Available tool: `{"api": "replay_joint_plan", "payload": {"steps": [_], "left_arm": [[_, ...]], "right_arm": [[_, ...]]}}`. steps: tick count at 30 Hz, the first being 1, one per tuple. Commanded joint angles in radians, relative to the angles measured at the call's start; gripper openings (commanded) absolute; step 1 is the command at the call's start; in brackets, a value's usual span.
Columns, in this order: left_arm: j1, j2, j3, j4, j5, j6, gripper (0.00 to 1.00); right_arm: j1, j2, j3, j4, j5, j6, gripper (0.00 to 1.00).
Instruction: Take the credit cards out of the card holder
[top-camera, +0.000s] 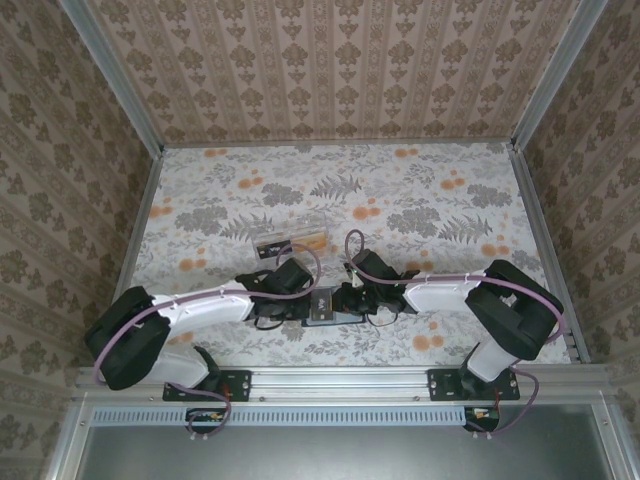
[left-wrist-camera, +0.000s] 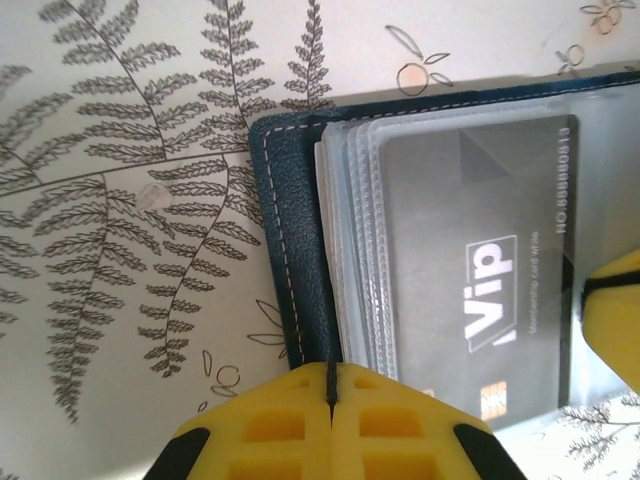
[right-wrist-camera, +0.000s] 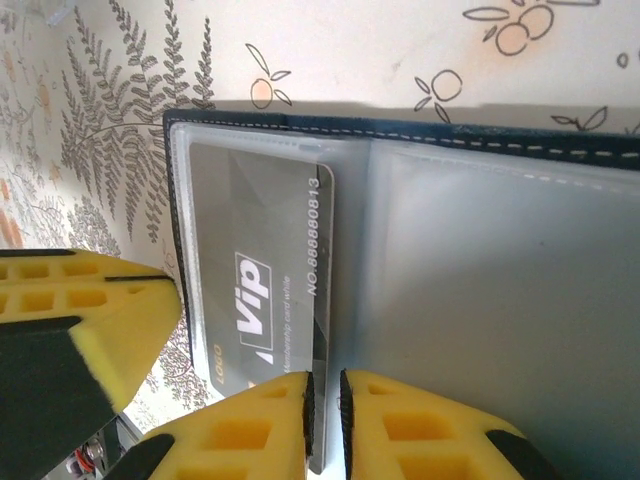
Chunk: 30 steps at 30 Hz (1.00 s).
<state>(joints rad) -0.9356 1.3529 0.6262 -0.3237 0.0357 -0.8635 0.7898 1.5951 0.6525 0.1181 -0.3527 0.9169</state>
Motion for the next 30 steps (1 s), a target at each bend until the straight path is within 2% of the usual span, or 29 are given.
{"api": "replay_joint_plan", "payload": {"steps": [1,14,26,28,30], "left_arm": [[-0.006,-0.034,0.047,-0.041,-0.023,0.045,0.05],[-0.005,0.116,0.074,0.03,0.009,0.047,0.02],[-0.015,0.127,0.023,0.048,0.016,0.012,0.0],[-0.016,0.13,0.023,0.048,0.016,0.011,0.0],[-0.018,0.133,0.024,0.048,0.015,0.011,0.0]], "right_arm": [[-0.006,-0.006,-0.013,0.025,-0.012,0.008,0.19],[-0.013,0.012,-0.017,0.037,-0.018,0.008,0.2],[-0.016,0.036,-0.022,0.065,-0.034,0.02,0.2],[-0.016,0.036,-0.026,0.077,-0.038,0.025,0.19],[-0.019,0.034,-0.034,0.087,-0.041,0.031,0.12]]}}
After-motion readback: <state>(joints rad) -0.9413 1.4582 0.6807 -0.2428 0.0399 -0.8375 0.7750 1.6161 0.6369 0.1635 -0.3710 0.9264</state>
